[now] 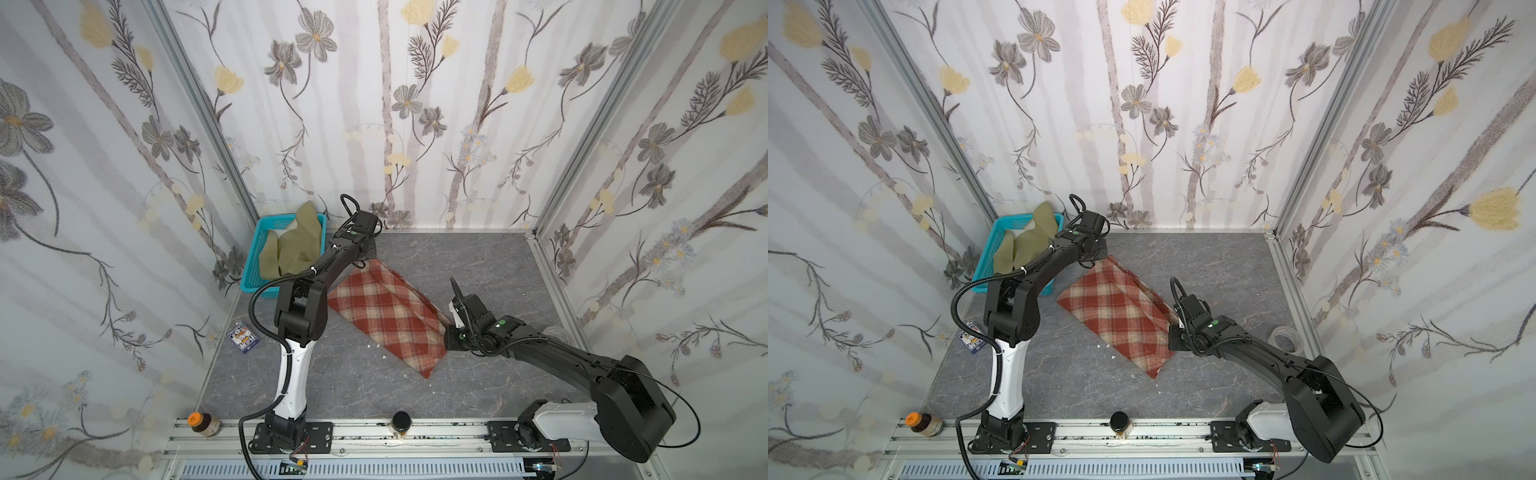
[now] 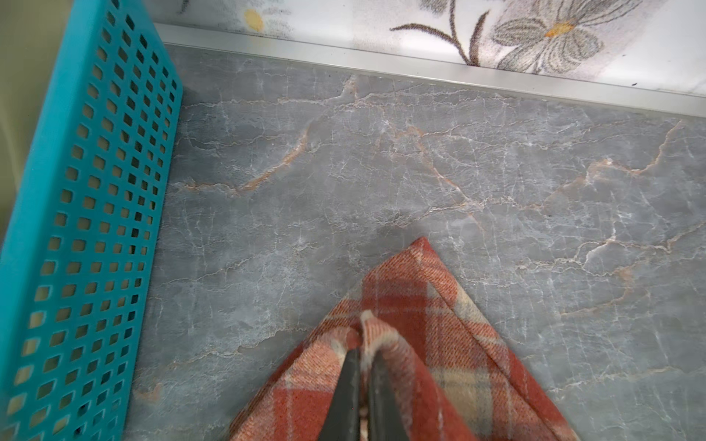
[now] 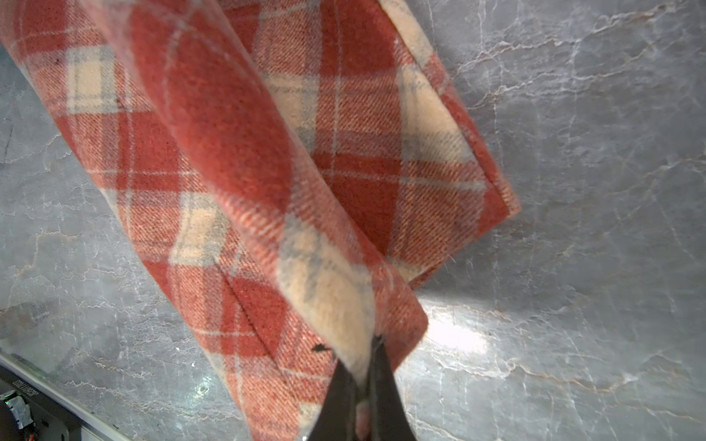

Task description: Fold and stack the skirts

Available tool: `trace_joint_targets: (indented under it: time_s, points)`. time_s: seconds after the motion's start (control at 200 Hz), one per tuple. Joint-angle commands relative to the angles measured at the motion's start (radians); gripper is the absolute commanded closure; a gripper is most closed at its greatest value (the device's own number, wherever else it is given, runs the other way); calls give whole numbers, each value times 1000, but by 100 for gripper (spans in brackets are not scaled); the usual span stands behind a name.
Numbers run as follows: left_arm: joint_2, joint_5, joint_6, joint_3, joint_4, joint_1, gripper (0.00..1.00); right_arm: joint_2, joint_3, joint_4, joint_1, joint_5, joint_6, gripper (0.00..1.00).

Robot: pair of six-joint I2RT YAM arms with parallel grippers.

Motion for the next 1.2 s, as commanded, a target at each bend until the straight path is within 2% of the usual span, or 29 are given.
trace_joint_targets:
  time_s: [0.0,0.345,0.44,0.515,0.535,0.57,0.59,0.695,0.795,1.199]
  points:
    - [15,-45,4,22,21,6,100,18,0,32,-3,-17,-2,100]
    - [38,-50,8,30,23,16,100,46,11,38,-15,-21,-9,100]
    - [43,-52,8,34,21,18,100,54,16,45,-19,-18,-13,93]
    - [49,-51,5,37,24,19,87,60,20,50,-21,-13,-17,80]
    - [51,-51,5,38,23,18,78,61,19,50,-23,-9,-18,74]
    - [53,-53,3,40,22,19,56,64,57,51,-25,-7,-22,64]
    - [56,-54,2,42,23,18,51,66,64,50,-26,-5,-26,61]
    - [55,-53,5,44,22,20,49,58,101,43,-28,0,-45,48]
    - [43,-65,4,33,22,25,36,34,120,26,-30,20,-61,44]
    - [20,-29,-5,-57,44,24,35,-13,63,32,-32,59,-69,40]
